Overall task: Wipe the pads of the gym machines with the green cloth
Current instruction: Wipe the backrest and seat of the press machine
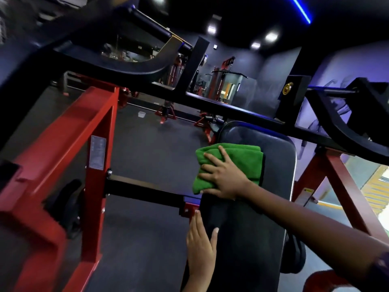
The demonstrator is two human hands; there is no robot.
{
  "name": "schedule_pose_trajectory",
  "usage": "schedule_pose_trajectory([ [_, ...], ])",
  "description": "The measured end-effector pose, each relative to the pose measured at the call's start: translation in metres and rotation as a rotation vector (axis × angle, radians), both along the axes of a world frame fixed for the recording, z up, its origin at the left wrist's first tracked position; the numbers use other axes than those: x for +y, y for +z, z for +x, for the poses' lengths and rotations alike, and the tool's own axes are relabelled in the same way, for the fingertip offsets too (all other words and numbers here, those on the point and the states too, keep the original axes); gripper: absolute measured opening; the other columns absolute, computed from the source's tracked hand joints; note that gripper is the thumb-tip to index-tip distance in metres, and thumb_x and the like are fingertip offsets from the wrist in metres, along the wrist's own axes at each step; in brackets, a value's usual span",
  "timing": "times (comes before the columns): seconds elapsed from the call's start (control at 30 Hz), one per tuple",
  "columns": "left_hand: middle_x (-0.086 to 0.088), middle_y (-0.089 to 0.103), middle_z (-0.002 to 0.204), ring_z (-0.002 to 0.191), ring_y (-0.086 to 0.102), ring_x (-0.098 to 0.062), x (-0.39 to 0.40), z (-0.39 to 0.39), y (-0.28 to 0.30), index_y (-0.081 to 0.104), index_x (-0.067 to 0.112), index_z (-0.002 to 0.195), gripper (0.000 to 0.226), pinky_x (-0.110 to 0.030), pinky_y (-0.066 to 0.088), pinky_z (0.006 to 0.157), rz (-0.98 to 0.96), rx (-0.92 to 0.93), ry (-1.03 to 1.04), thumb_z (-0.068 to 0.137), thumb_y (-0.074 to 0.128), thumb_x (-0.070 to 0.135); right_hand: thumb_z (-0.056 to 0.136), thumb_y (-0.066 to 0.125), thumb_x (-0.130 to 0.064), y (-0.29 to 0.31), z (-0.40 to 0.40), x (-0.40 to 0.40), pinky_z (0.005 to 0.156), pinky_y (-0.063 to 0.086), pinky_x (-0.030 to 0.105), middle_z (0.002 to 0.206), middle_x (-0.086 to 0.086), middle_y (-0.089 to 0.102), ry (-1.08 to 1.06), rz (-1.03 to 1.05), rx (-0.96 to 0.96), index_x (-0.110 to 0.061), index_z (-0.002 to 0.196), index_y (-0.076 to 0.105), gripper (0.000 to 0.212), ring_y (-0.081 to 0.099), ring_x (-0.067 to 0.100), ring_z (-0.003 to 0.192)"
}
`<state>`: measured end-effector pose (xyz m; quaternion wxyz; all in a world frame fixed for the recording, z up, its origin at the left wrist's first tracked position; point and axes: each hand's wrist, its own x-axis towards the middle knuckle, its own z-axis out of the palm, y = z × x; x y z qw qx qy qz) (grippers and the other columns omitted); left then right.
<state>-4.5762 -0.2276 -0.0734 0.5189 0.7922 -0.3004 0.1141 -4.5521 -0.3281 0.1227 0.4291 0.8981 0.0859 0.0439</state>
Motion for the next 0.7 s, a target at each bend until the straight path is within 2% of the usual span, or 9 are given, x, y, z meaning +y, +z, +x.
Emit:
schedule_pose_trajectory([
  [0.1,-0.015,0.063,0.120,0.096,0.068,-0.024,0.007,-0.003,-0.006,0.039,0.002,0.131,0.067,-0.027,0.056,0.066,0.028,0.028,0.000,0.099,0.014,0.055,0.079,0.032,-0.063,0.031,0.002,-0.006,0.092,0.032,0.071,0.106,0.000,0.068,-0.101,-0.070,0.021,-0.028,0.108,0.070,0.059,0.058,0.031,0.115],
  [0.17,-0.015,0.063,0.121,0.096,0.069,-0.024,0.007,-0.004,-0.008,0.039,0.002,0.132,0.069,-0.027,0.056,0.064,0.036,0.045,-0.004,0.098,0.014,0.057,0.085,0.040,-0.063,0.042,0.005,-0.004,0.098,0.023,0.072,0.132,0.002,0.056,-0.234,0.040,-0.116,-0.029,0.127,0.058,0.057,0.039,0.033,0.134],
  [0.2,-0.016,0.062,0.121,0.095,0.069,-0.025,0.007,-0.005,-0.008,0.039,0.002,0.132,0.070,-0.027,0.056,0.063,0.038,0.054,-0.005,0.098,0.014,0.057,0.085,0.045,-0.064,0.036,0.003,0.003,0.100,0.019,0.072,0.137,0.002,0.052,-0.286,0.107,-0.170,-0.029,0.129,0.056,0.058,0.032,0.034,0.138],
  [0.23,-0.017,0.063,0.120,0.094,0.069,-0.026,0.007,-0.006,-0.007,0.040,0.001,0.132,0.070,-0.027,0.056,0.062,0.042,0.066,-0.009,0.098,0.013,0.057,0.081,0.052,-0.064,0.023,-0.003,0.012,0.098,0.022,0.073,0.132,0.003,0.056,-0.302,0.135,-0.168,-0.028,0.123,0.062,0.056,0.036,0.035,0.136],
  [0.3,-0.019,0.063,0.118,0.093,0.069,-0.028,0.006,-0.006,-0.007,0.041,0.000,0.130,0.071,-0.029,0.056,0.062,0.061,0.085,-0.005,0.099,0.012,0.057,0.070,0.064,-0.065,-0.016,-0.013,0.026,0.090,0.034,0.072,0.105,0.001,0.068,-0.162,0.059,-0.081,-0.028,0.098,0.073,0.048,0.055,0.033,0.119],
  [0.37,-0.021,0.063,0.117,0.097,0.068,-0.030,0.007,-0.004,-0.007,0.038,0.001,0.129,0.069,-0.032,0.057,0.068,0.078,0.083,0.003,0.099,0.011,0.057,0.063,0.067,-0.066,-0.039,-0.023,0.028,0.088,0.041,0.067,0.095,-0.003,0.068,-0.074,-0.001,0.084,-0.030,0.093,0.073,0.047,0.061,0.028,0.109],
  [0.47,-0.021,0.059,0.124,0.105,0.064,-0.031,0.008,-0.002,-0.009,0.036,0.000,0.133,0.070,-0.034,0.056,0.075,0.091,0.078,-0.031,0.099,0.013,0.057,0.057,0.072,-0.066,-0.017,-0.019,0.018,0.081,0.047,0.062,0.102,-0.005,0.069,-0.101,-0.109,-0.005,-0.033,0.102,0.072,0.056,0.062,0.025,0.107],
  [0.57,-0.023,0.057,0.126,0.106,0.064,-0.033,0.010,-0.004,-0.009,0.035,-0.002,0.135,0.072,-0.035,0.056,0.076,0.084,0.113,-0.071,0.098,0.014,0.056,0.055,0.078,-0.062,-0.017,-0.018,0.019,0.080,0.044,0.067,0.114,-0.001,0.068,-0.279,0.082,-0.196,-0.029,0.106,0.072,0.062,0.058,0.030,0.116],
  [0.7,-0.027,0.060,0.118,0.100,0.066,-0.036,0.009,-0.003,-0.007,0.039,-0.007,0.128,0.071,-0.036,0.056,0.071,0.131,0.146,-0.110,0.100,0.014,0.054,0.053,0.076,-0.062,-0.051,-0.030,0.030,0.082,0.045,0.065,0.107,-0.002,0.069,-0.090,-0.019,0.001,-0.030,0.102,0.073,0.059,0.060,0.029,0.113],
])
